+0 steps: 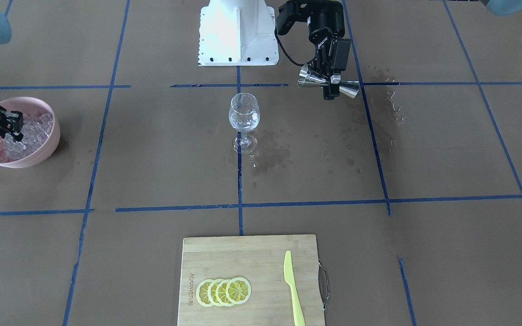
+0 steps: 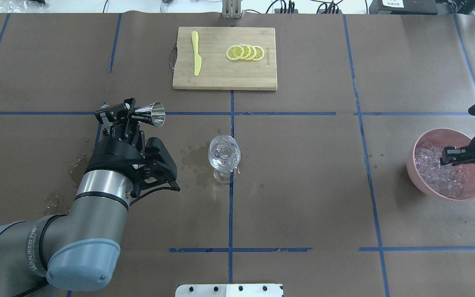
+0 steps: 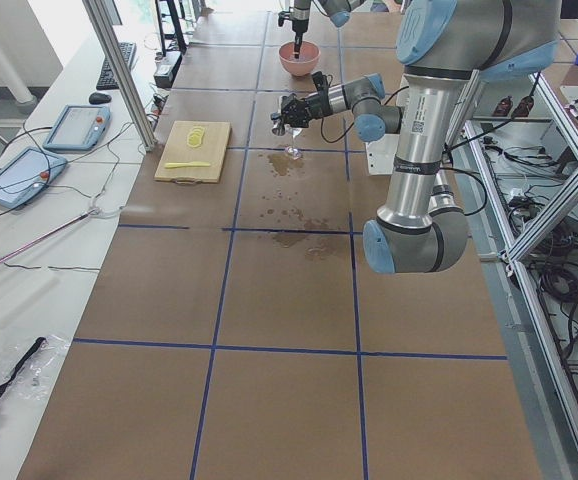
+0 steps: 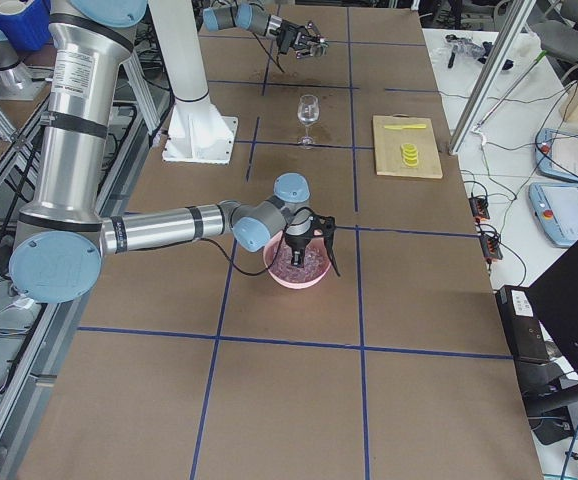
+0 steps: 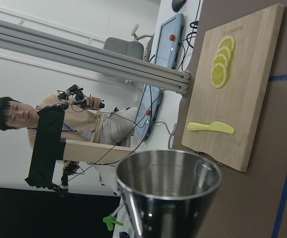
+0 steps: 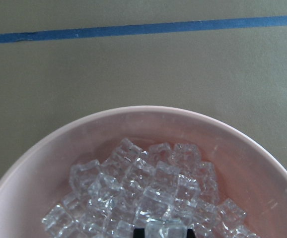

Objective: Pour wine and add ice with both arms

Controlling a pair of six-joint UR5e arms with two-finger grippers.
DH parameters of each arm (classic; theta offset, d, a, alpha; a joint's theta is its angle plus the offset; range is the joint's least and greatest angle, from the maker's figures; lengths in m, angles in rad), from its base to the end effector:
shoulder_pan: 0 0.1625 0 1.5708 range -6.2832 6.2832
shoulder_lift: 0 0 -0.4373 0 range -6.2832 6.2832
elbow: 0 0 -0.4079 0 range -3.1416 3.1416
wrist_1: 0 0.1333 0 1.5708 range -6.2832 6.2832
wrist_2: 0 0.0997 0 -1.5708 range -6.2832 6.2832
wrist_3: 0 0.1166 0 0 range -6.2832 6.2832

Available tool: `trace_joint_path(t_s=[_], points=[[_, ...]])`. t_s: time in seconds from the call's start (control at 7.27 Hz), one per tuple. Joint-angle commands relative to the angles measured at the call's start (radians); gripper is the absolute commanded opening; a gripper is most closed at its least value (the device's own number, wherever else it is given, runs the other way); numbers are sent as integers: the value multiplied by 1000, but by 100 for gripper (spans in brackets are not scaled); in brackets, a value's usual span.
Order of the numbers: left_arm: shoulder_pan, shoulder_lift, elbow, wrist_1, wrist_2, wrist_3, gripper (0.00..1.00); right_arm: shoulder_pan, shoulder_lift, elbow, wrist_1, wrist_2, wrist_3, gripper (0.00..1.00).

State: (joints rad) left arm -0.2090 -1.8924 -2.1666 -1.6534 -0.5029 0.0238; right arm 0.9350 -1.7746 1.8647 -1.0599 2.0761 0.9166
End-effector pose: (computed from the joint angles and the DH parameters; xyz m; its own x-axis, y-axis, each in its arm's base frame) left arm 0.4279 -0.3315 0.2000 0.8084 0.3211 0.4933 -0.5479 0.1045 0.8300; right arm -0.2099 -0.4139 0.5818 0.7182 0.0764 0.6917 -0.1317 0.9909 0.0273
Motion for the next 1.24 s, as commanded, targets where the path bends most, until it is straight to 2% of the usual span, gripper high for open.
trace_joint_path(t_s=[0.0,0.14,0.41,0.55,0.69,0.83,1.1], points=[[-3,25,-1,-54,-2,-1,0,19,-6,39,-2,1,-2,0],[-7,73,-1,-116,-2,-1,0,31,-9,63,-3,-1,-2,0],[-12,282,2,-451,-13,-7,0,56,-28,128,-3,-4,-1,0],[-12,396,55,-665,-10,-90,0,79,-55,164,-3,-4,-2,0],[-12,423,164,-804,-8,-220,0,94,-51,166,3,-4,-1,0],[-12,429,206,-880,-8,-275,0,96,-49,185,3,-2,1,0],[-10,431,275,-901,-11,-565,0,94,-42,224,6,7,13,0]])
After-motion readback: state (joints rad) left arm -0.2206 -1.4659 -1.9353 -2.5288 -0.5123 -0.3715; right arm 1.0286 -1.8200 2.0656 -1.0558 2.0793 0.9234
